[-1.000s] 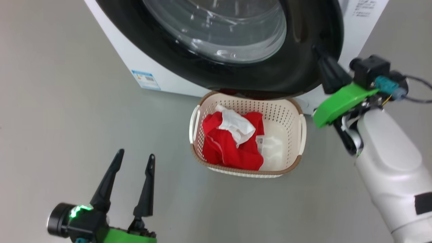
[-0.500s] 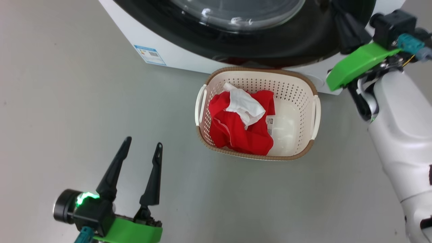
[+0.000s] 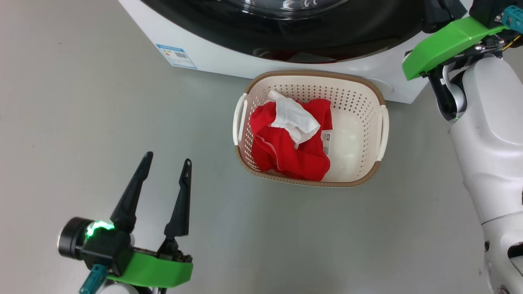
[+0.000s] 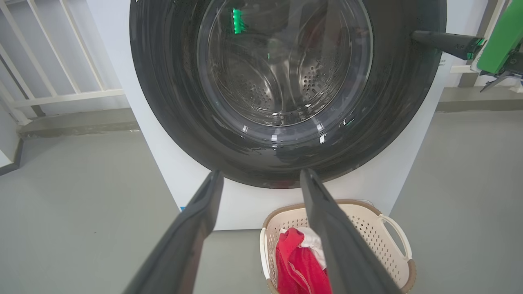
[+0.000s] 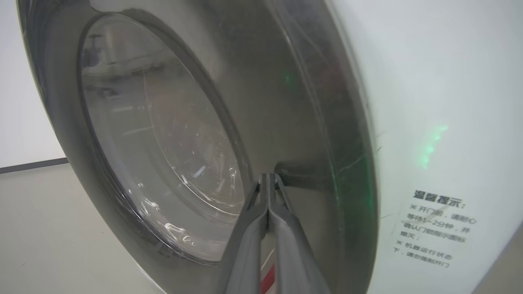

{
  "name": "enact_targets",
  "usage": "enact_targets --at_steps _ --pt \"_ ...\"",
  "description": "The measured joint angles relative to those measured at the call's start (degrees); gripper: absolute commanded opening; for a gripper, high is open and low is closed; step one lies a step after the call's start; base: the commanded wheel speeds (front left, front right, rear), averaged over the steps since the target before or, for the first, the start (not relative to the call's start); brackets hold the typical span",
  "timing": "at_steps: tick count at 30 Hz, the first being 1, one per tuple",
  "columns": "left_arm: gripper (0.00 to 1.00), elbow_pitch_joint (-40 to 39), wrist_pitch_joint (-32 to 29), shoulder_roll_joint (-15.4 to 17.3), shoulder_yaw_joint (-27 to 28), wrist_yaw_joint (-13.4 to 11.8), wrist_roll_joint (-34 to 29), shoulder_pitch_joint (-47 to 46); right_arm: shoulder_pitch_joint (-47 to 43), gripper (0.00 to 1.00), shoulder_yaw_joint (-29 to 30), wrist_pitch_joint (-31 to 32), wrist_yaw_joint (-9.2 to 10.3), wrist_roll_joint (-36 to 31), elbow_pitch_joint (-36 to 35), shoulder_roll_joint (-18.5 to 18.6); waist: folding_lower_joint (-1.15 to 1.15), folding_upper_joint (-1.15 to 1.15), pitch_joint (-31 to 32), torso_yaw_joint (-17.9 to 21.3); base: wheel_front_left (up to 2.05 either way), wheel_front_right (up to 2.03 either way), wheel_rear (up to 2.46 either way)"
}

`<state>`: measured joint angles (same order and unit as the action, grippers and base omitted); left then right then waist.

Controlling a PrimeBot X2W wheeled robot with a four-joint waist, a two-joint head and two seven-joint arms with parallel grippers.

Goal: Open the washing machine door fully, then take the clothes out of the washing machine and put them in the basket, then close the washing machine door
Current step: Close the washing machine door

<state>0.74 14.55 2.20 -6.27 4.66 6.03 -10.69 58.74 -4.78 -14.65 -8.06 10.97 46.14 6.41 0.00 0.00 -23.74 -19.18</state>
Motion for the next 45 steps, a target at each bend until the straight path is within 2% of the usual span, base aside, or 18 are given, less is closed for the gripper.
enact_targets --at_steps 2,4,5,11,15,32,45 --pt "1.0 0.1 0.0 0.0 0.1 0.0 0.1 0.0 0.0 0.0 0.0 0.0 0.01 0.0 0.0 -0.3 0.0 0.0 0.1 0.4 0.0 0.0 0.0" --pt "1.0 1.2 0.0 0.0 0.2 0.0 1.2 0.0 -0.2 0.35 0.0 0.0 0.02 0.3 0.0 -0.6 0.0 0.0 0.2 0.8 0.0 0.0 0.0" --pt "1.0 2.1 0.0 0.0 0.3 0.0 1.9 0.0 -0.6 0.99 -0.1 0.0 0.05 0.5 -0.3 -0.7 0.0 0.0 0.3 1.1 0.0 0.0 0.0" --pt "1.0 4.4 0.0 -0.1 1.2 -0.2 4.3 0.0 -5.8 1.0 -1.8 0.0 0.36 2.4 -2.1 -1.2 0.0 0.0 1.2 3.0 0.0 0.0 0.0" --pt "1.0 4.6 0.0 -0.1 2.1 -1.2 5.4 0.0 -8.9 1.0 -2.3 0.0 0.36 3.6 -3.9 -1.5 0.0 0.0 2.0 4.7 0.0 0.0 0.0" --pt "1.0 4.6 0.0 -0.1 4.7 -1.2 5.6 -0.1 -25.2 1.0 3.6 0.0 0.51 4.1 -17.3 -2.8 0.0 0.0 7.2 13.6 0.0 0.0 0.0" --pt "1.0 4.7 0.0 0.0 6.5 -0.5 4.6 4.1 -38.7 1.0 4.6 0.0 0.51 5.7 -25.3 -3.2 0.0 0.0 15.3 18.7 0.0 0.0 0.0"
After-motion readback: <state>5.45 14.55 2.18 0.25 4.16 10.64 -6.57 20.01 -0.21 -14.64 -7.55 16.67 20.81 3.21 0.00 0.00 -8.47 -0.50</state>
